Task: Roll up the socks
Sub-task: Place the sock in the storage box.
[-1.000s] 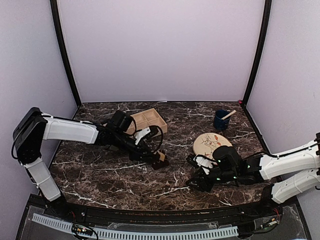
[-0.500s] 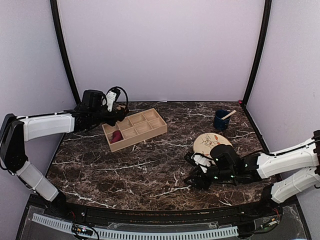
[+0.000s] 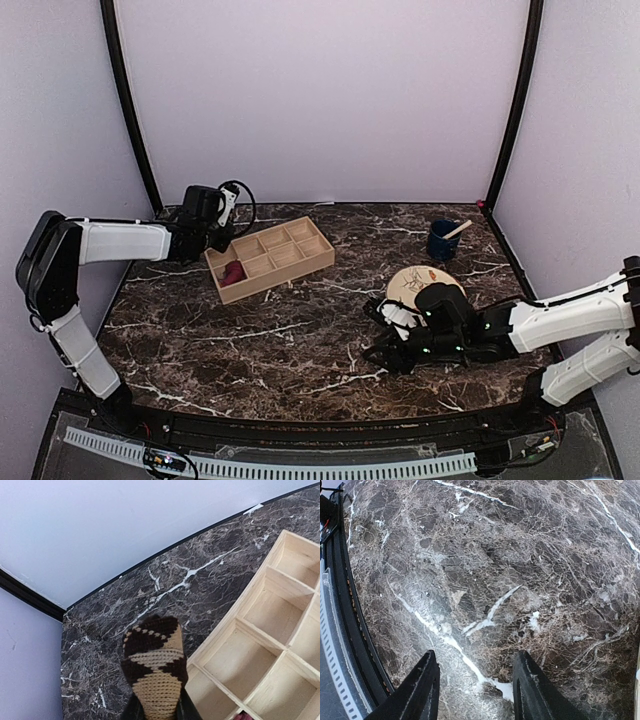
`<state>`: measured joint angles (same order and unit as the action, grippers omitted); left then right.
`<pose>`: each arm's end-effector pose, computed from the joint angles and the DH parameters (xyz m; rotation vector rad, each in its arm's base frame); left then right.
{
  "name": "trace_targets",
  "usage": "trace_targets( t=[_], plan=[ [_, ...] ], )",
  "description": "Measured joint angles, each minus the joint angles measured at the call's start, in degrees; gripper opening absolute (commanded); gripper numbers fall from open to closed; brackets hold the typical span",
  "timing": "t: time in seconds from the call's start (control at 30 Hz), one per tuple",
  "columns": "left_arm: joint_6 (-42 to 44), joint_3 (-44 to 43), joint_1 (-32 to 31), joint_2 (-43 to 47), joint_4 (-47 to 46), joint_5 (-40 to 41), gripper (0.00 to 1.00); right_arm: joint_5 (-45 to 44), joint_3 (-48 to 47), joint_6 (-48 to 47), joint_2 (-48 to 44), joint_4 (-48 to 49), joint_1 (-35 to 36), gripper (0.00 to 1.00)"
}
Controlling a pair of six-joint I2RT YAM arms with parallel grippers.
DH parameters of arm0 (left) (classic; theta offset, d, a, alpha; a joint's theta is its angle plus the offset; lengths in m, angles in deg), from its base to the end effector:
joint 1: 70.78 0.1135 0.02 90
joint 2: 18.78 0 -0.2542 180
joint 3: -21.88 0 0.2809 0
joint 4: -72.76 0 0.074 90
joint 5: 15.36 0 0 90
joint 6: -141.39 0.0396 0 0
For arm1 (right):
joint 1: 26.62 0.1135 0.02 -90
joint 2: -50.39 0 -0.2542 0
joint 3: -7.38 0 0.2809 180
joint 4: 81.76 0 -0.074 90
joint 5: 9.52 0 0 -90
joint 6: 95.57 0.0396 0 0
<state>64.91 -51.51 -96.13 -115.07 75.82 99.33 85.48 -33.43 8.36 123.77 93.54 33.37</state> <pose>0.3735 -0.1587 0.2087 0.4020 1.9514 0.3025 0.1342 0.2393 0.1372 -0.9621 2.1337 0.7790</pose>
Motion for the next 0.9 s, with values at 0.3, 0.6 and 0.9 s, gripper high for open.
trace_targets(
  t=[0.3,0.6,0.9],
  plan=[
    [2.9,0.1,0.0,-2.1,0.2,5.1,0.00,-0.1,-0.4,-0.4,1.4,-0.1,0.0,0.47],
    [4.0,0.5,0.0,-4.1,1.2,5.5,0.00,-0.1,-0.9,-0.6,1.7,-0.3,0.0,0.47],
    [4.0,1.2,0.0,-6.9,2.9,5.6,0.00,-0.1,-0.9,-0.6,1.7,-0.5,0.0,0.47]
  ],
)
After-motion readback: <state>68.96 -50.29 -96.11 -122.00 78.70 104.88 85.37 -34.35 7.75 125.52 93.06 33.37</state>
